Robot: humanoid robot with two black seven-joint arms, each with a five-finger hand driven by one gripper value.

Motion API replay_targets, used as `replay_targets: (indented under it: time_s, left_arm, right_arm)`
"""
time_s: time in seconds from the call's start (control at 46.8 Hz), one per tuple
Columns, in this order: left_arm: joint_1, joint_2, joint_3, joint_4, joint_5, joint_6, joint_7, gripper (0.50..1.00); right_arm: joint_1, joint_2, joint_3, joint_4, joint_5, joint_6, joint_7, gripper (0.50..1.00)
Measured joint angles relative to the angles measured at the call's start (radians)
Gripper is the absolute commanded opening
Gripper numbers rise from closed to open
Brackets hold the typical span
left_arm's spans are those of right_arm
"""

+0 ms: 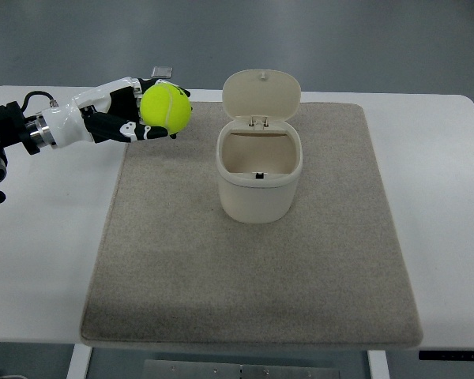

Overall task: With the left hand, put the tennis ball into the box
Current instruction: 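Carry the ball over the open cream bin with the left hand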

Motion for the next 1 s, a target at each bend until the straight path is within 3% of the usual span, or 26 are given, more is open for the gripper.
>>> replay_targets:
  time_s: [0.683, 1.004]
  left_arm:
    - [-0.018, -0.135, -0.002, -0.004, 0.001, 0.001, 0.000, 0.500]
    - [-0.020, -0.214, -0.003, 0.020, -0.006, 0.073, 0.000, 0.500]
  right_arm:
    - [0.000, 0.000, 0.000, 0.000, 0.000, 0.000, 0.000, 0.901]
    - [0.000, 0.000, 0.000, 0.000, 0.000, 0.000, 0.000, 0.901]
